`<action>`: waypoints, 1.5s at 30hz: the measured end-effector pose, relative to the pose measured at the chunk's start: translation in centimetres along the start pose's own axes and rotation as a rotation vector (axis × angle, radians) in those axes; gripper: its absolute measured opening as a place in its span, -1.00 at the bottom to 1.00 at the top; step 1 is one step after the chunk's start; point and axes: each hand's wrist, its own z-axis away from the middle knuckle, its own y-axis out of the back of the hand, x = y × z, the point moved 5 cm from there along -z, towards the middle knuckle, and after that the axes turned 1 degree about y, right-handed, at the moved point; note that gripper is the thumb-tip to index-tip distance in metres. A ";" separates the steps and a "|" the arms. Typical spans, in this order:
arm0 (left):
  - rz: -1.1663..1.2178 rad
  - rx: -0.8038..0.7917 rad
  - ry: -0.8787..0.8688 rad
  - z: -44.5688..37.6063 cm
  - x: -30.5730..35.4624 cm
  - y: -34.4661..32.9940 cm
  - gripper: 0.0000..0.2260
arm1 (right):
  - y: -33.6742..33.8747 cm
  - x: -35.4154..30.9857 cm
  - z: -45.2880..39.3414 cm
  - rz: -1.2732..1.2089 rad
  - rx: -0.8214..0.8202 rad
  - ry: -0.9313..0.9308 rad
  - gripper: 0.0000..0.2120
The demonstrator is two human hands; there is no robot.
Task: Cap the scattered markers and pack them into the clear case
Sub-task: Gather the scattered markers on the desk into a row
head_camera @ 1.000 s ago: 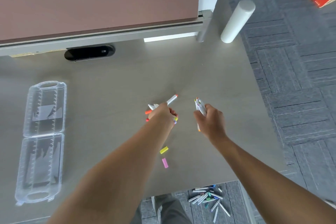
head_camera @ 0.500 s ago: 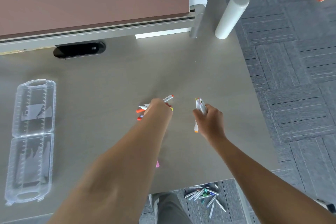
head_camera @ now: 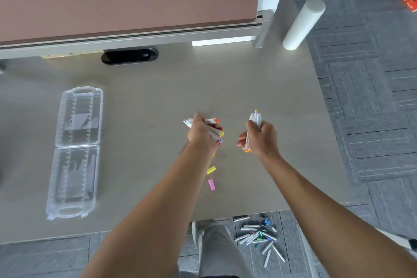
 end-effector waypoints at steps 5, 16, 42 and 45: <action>-0.021 -0.163 -0.078 0.4 2.1 4.2 -0.77 | -3.7 -1.0 2.8 -0.135 -0.025 0.031 -0.83; -0.265 -0.131 -0.550 -3.4 5.1 17.8 -0.78 | -16.0 2.8 10.7 -0.242 0.064 0.117 -0.77; -0.411 -0.313 -1.159 -10.8 2.6 23.7 -0.81 | -23.9 8.5 11.3 -0.242 0.375 0.581 -0.70; -0.411 -0.314 -1.164 -11.1 2.6 24.0 -0.83 | -24.1 8.6 11.3 -0.268 0.357 0.621 -0.69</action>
